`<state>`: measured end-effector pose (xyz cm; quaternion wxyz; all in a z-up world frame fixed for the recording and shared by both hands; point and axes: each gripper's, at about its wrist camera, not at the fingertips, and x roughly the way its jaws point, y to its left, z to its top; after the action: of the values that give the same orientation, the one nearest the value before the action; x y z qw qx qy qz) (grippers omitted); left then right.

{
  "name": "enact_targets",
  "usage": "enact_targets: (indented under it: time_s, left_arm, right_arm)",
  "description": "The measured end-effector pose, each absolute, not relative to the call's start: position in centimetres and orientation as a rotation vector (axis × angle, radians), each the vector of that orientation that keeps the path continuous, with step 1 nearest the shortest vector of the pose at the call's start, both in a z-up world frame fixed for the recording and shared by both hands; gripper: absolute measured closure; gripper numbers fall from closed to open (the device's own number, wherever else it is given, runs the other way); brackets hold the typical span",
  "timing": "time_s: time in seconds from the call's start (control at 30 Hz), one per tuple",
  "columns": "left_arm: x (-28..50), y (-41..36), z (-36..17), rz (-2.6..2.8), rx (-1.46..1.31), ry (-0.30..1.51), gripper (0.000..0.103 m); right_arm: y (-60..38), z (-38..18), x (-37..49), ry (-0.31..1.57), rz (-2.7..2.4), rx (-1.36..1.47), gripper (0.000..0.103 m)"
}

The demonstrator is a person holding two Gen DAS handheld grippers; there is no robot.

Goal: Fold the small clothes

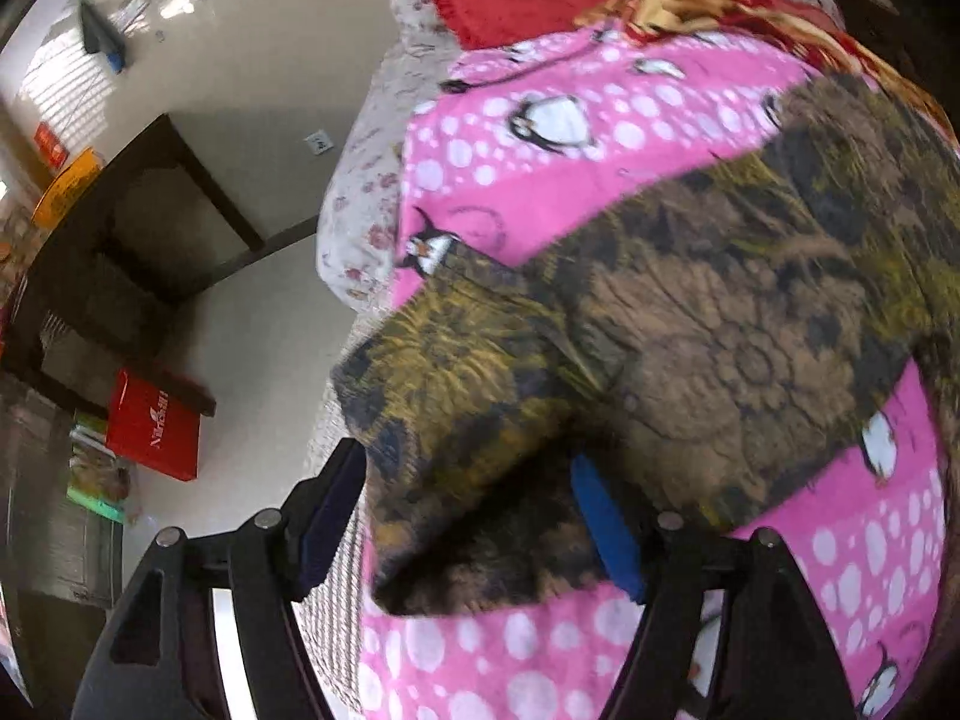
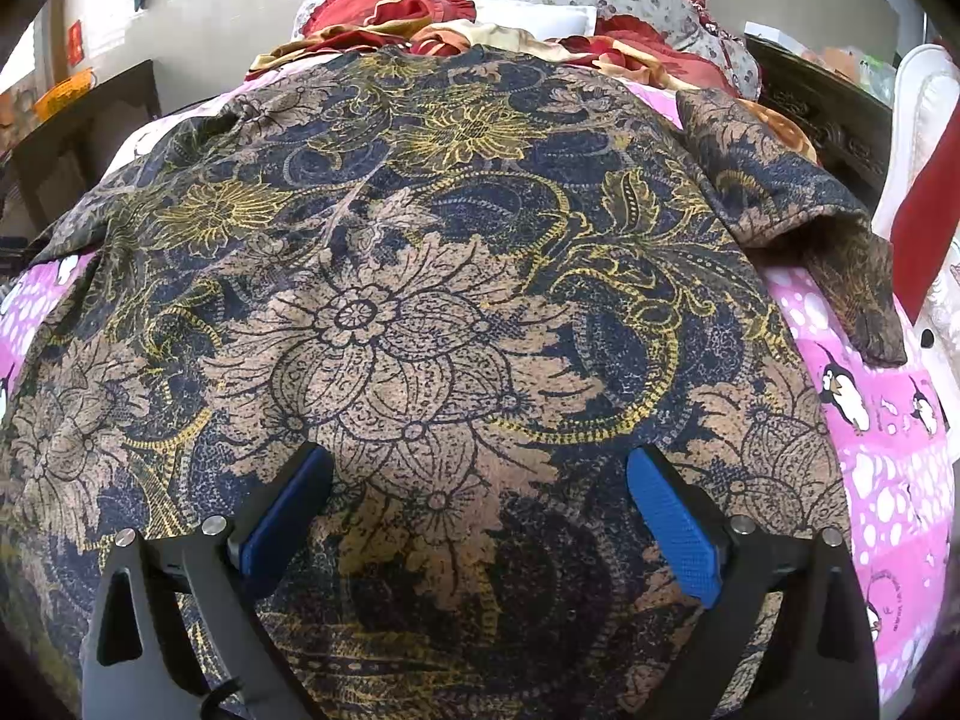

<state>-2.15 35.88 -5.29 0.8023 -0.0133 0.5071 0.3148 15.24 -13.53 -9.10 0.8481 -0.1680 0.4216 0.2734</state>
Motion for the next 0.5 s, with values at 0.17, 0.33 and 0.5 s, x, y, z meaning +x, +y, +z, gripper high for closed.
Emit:
enact_targets:
  time_s: [0.17,0.33,0.5]
  left_arm:
    - [-1.8,38.5,-4.3,0.666,-0.197,1.009,0.060]
    - [-2.5,39.0,-3.9,0.662,-0.366,0.972,0.100]
    - [-3.0,35.8,3.0,0.619,-0.397,0.759,0.100]
  right_arm:
    - [-13.6,-9.1,15.3,0.889,0.577,-0.353,0.013]
    - [-13.6,-9.1,15.2,0.890,0.577,-0.352,0.013]
    - [-13.5,-9.1,15.2,0.888,0.574,-0.355,0.013]
